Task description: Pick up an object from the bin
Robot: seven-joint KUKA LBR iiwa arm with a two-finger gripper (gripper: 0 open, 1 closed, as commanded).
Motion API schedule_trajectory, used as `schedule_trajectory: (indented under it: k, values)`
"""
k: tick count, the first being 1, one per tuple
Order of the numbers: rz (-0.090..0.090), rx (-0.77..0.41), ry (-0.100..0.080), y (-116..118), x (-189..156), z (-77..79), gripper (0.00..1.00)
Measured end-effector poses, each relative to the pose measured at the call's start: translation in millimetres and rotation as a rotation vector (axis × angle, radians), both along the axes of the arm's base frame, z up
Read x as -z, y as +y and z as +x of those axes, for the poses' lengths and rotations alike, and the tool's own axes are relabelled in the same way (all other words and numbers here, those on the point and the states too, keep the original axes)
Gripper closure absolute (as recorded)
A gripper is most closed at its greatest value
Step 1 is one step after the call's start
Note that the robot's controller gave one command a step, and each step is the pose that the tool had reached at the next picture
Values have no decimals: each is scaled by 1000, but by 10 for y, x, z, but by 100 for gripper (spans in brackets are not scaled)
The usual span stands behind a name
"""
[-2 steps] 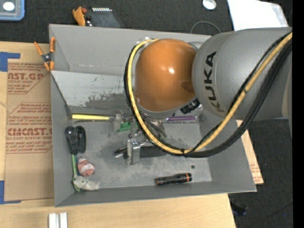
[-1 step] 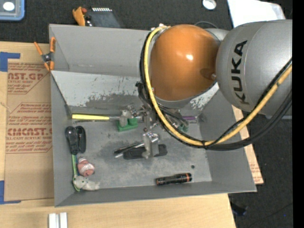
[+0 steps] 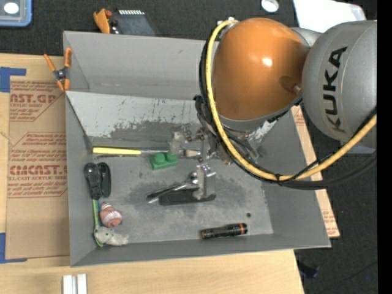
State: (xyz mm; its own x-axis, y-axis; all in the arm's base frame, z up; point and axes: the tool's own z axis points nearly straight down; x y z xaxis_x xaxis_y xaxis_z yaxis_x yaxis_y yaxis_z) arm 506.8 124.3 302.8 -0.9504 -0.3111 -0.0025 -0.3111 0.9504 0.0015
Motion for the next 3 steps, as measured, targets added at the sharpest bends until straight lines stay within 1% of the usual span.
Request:
schedule_trajectory:
  k: [1,2,3]
  values:
    - [2,-76,-9,-103,478,303,0]
    - [2,-24,-7,-189,667,218,0]
    - [1,-132,-4,-236,737,171,0]
